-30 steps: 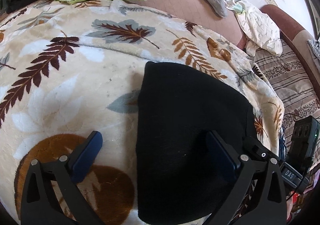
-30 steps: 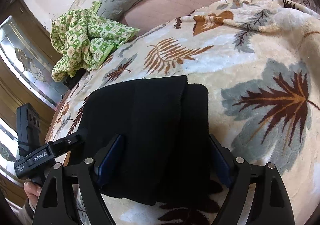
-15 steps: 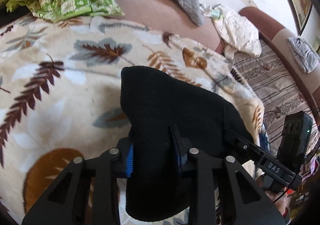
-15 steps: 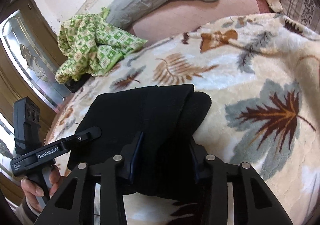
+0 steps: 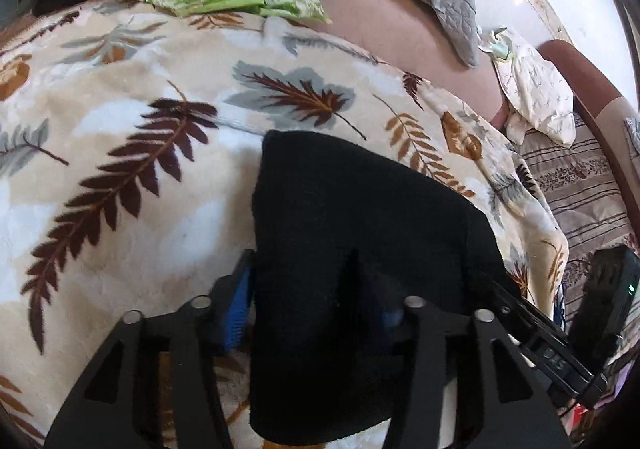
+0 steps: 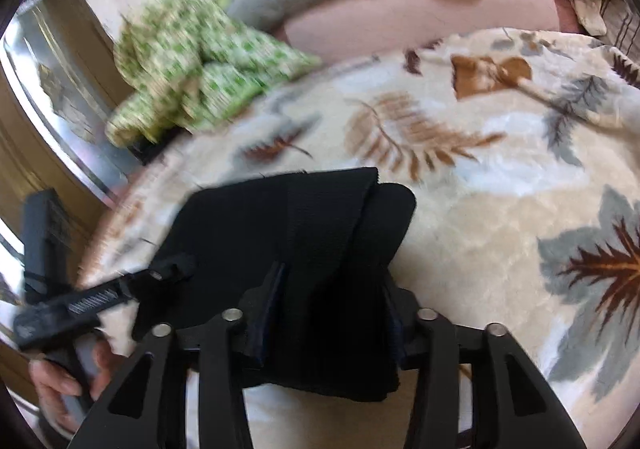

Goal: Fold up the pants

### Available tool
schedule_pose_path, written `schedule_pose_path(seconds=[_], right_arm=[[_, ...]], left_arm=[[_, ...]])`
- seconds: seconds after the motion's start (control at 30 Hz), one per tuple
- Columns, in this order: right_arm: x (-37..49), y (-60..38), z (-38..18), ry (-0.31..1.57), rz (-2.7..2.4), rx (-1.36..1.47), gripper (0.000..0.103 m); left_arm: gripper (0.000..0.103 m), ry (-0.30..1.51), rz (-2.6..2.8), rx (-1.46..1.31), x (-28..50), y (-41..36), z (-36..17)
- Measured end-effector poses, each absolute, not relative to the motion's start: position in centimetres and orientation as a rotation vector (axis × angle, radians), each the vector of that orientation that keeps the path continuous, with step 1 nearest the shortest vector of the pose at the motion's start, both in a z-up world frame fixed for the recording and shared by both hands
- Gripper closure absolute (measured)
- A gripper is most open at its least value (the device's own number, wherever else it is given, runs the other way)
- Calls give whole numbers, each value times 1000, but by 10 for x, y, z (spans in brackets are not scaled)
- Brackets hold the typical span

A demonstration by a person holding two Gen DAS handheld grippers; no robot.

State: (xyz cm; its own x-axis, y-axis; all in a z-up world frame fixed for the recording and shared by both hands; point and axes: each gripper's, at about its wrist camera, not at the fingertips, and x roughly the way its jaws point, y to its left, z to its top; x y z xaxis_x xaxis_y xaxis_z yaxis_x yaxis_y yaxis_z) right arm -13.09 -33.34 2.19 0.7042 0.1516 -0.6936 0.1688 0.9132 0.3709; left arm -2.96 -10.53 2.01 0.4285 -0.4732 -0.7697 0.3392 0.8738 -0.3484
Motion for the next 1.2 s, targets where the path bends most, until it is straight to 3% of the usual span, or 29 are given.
schedule_pose_path(seconds=[0.4,0.47,0.5,0.9,1.03,1.2], right_arm=[[-128,-332,52,750,22,376,47],[-115,-330,43,774,17,363,66],[-112,-329,40,782,19,364,92],[-116,-327,33,780,-34,297,94],[-124,-337,41,763,-45,358,73],[-133,-337,73,666,-10,376,71]], left_arm=[[38,908,-448,-53,-37,-106,38],[38,917,-448,-48,-35,-107,36],[38,919,-446,-47,-35,-107,35],[35,918,-442,-8,-36,-119,26],[35,907,-440,-31,-37,-115,37],[35,886,-438,-22,-27,-116,49]])
